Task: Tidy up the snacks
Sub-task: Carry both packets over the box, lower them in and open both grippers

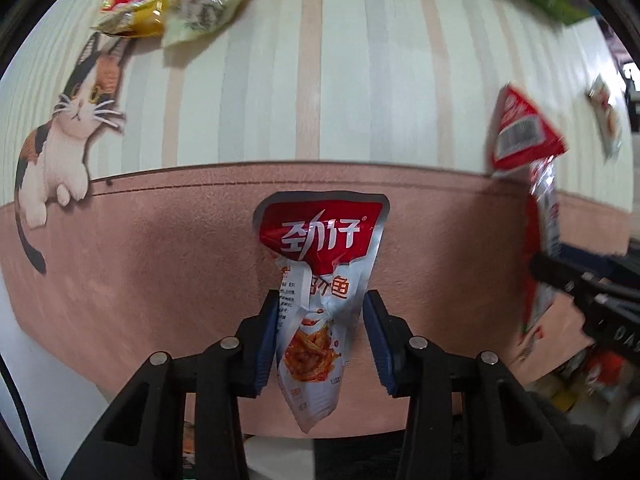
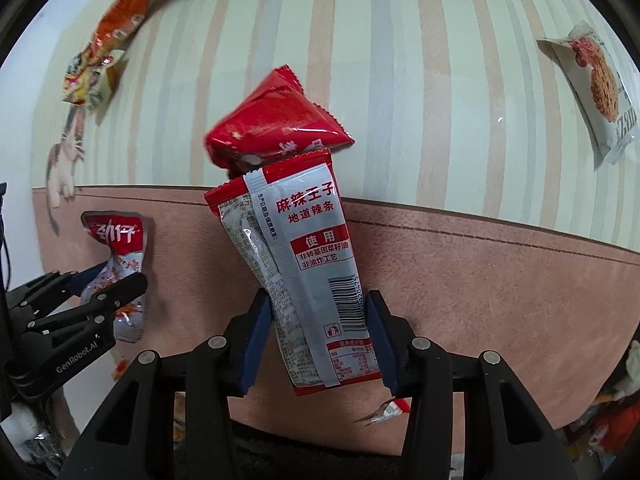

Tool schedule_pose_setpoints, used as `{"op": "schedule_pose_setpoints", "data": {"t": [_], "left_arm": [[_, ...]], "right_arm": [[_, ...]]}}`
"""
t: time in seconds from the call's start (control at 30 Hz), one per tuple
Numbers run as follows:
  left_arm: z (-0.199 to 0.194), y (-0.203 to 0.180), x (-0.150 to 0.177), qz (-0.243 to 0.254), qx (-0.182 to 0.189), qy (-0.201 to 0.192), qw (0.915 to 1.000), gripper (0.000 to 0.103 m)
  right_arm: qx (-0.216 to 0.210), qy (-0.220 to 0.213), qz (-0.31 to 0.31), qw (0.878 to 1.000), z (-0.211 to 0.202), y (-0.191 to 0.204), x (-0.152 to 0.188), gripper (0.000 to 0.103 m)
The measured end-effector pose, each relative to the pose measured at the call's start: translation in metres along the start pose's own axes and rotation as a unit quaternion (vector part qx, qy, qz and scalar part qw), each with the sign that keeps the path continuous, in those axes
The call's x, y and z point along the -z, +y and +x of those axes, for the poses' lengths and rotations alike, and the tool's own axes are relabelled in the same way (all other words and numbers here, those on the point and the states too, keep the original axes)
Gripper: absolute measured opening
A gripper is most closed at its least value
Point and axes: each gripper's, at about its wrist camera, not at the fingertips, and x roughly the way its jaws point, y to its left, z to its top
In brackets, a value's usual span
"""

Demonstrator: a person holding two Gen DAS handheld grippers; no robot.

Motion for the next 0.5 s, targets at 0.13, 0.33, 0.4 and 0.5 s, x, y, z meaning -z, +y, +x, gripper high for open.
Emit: {"op": "schedule_pose_setpoints", "data": {"t": [0.13, 0.33, 0.4, 0.5], "left_arm": [[-0.025, 0.003, 0.0, -0.009, 0.029, -0.028, 0.9991, 0.038], [-0.092, -0.007, -0.023, -0.009, 0.078, -0.088, 0.993, 0.038], [-0.118, -0.016, -0.034, -0.004, 0.088, -0.111, 0.9899, 0.038], [-0.157, -0.031, -0.066, 0.007, 0.097, -0.141, 0.9852, 0.038]], "right_arm": [[-0.025, -0.011, 0.002, 1.0, -0.018, -0.006, 0.006, 0.049], [-0.074, -0.054, 0.005, 0.996, -0.081, -0.015, 0.006, 0.049], [-0.092, -0.077, 0.009, 0.993, -0.115, -0.021, -0.005, 0.049], [-0.11, -0.116, 0.015, 0.987, -0.162, -0.028, -0.022, 0.049]]}}
